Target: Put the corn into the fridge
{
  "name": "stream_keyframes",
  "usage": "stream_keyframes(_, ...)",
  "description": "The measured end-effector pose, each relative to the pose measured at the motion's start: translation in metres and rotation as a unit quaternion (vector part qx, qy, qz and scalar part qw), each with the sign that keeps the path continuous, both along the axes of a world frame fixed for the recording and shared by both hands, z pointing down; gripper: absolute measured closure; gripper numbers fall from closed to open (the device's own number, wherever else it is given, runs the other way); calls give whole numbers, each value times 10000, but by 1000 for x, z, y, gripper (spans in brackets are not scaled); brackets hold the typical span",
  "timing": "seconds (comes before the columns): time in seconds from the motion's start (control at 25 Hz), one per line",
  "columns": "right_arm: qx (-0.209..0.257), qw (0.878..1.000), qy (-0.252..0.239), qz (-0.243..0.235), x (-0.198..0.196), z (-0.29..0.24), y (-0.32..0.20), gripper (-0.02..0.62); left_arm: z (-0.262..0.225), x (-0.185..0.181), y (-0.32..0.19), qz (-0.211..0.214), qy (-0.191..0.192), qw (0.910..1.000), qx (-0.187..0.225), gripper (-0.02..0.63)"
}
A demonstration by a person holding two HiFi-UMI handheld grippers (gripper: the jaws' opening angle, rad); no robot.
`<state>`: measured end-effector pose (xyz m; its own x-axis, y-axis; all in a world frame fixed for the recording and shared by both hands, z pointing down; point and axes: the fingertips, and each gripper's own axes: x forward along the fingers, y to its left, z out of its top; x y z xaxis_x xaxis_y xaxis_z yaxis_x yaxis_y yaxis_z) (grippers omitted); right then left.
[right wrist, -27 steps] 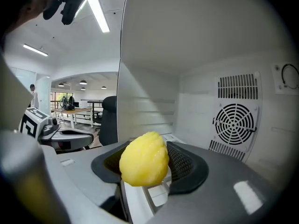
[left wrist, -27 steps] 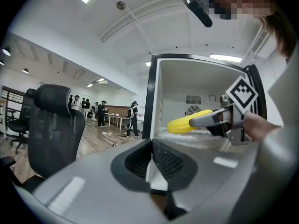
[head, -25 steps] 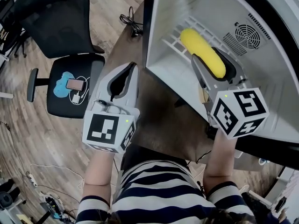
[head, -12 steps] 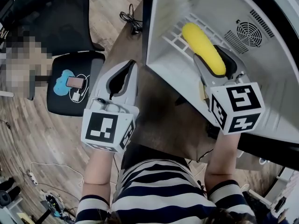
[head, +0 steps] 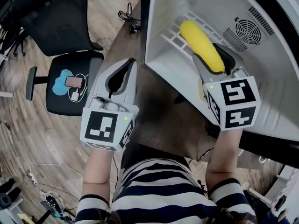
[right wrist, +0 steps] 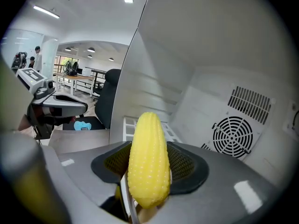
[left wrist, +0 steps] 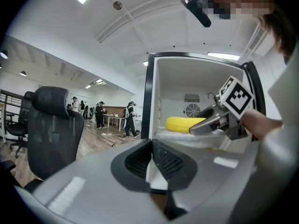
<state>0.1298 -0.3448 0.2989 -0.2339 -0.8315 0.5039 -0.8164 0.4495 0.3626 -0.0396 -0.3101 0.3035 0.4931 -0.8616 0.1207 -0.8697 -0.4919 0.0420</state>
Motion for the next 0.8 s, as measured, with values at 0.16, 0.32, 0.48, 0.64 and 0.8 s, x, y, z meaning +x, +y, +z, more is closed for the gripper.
stream_keyframes(0.16, 95, 9999, 94, 53, 1, -2, 0, 353, 0, -1, 2, -10, -4, 10000, 8, 606)
stream_keyframes(0.32, 161, 9998, 78, 126, 2, -3, 1, 351, 1, -5, 4, -38, 39, 10000, -2, 606)
stream_keyframes(0.48, 333, 9993, -33, 151, 1, -11, 5, 353, 0, -9, 6, -109, 67, 9999, 14, 606)
stream_keyframes(0.64, 450, 9987, -104, 216, 2, -16, 11, 363, -4, -15, 9, -204, 67, 9997, 74, 606)
stream_keyframes(0.8, 514, 9981, -188, 296, 2, -18, 20, 377, -9, -25, 17, -305, 73, 9994, 130, 606)
